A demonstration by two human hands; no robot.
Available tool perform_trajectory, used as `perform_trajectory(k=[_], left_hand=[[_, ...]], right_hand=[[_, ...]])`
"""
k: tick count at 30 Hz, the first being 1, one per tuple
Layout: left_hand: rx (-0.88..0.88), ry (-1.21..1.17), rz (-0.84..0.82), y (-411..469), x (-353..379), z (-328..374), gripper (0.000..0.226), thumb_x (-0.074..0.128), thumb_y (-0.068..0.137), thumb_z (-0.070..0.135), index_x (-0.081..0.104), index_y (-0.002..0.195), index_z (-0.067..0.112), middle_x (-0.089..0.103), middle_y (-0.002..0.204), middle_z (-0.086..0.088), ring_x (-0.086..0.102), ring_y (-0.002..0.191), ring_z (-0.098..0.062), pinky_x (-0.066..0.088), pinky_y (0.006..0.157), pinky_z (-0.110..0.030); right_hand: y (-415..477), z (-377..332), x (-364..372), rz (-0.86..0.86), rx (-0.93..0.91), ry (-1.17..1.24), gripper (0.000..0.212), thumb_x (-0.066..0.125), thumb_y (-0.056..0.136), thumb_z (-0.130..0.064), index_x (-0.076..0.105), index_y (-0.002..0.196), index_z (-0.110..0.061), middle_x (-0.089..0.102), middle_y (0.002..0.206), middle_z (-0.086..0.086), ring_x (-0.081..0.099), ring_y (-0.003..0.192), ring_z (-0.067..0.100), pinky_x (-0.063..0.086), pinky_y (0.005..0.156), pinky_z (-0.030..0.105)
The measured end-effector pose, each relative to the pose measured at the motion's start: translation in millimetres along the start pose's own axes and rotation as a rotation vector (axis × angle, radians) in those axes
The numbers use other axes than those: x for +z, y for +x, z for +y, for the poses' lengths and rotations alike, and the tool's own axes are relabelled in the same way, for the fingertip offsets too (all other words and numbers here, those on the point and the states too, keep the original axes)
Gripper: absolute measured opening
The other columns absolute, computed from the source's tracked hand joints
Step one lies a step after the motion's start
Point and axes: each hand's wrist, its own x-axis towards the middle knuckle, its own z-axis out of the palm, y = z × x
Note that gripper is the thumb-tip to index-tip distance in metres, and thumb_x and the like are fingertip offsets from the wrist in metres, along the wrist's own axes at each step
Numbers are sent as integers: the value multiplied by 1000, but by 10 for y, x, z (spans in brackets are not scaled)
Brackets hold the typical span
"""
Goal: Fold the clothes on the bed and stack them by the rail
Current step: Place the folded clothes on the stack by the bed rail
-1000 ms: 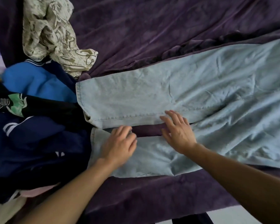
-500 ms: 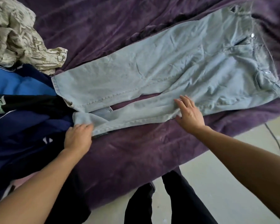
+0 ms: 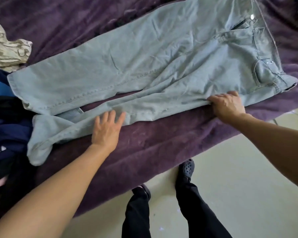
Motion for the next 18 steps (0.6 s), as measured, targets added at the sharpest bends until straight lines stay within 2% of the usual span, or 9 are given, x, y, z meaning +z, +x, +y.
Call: perform_trajectory(k=[2,4,7,8,10,13,15,17,18], left_hand=[[-49,-49,5,77,-87,13,40,61,81,12,55,120,20,57,114,-5,50,105,-27,34,84,-39],[-60,-128,-73,50,-175,67,18,59,82,13,63,99,15,63,101,-6,56,97,-29,37,79,-39],[11,-201,-420,-204,-237,340,12,53,81,13,62,90,15,63,100,-8,61,94,-29,43,70,-33],[13,-209,-524,-301,-261,424,12,52,81,12,60,88,16,63,101,-7,61,93,-28,42,69,-32],[-13,-202,-577,-408,-277,509,15,50,83,12,59,93,18,61,106,-4,60,97,-24,42,73,-30],[38,-159,-369,-421,-317,601,23,56,81,18,57,104,21,53,110,-2,52,105,-23,39,85,-33],[164,-186,-130,-334,-381,787,41,73,65,22,63,104,18,56,102,-6,57,96,-27,45,78,-37],[298,-228,16,-179,-448,1083,60,83,48,24,69,106,16,63,103,-12,63,90,-31,52,73,-37],[329,-259,29,-85,-464,1251,65,84,49,26,69,112,17,64,110,-14,63,95,-31,52,77,-38]], right_hand=[[-127,233,-177,51,-152,44,31,45,77,-17,70,93,-10,72,82,12,66,68,34,48,75,40],[-331,443,-276,-23,-245,28,26,51,80,-16,71,96,-11,72,82,9,67,69,33,52,67,39],[-515,630,-253,-406,-215,-15,35,56,87,-16,66,120,-24,67,118,-1,63,108,23,48,91,38],[-529,652,-227,-471,-193,-8,38,54,88,-19,63,124,-27,62,127,-5,58,117,19,44,98,35],[-509,678,-194,-438,-186,41,41,57,85,-25,62,125,-27,61,128,-5,55,120,18,40,101,34],[-429,849,-190,-198,-194,94,49,71,74,-22,63,122,-21,63,124,2,55,117,25,40,92,39],[-344,1155,-191,-96,-120,33,55,74,71,-17,61,124,-19,58,131,7,49,125,29,36,95,43],[-228,1526,-224,-162,-2,-121,61,74,75,-32,53,132,-23,46,142,5,33,136,26,27,103,45],[-176,1704,-224,-211,44,-187,66,74,75,-41,50,135,-26,43,144,3,28,138,23,24,104,46]])
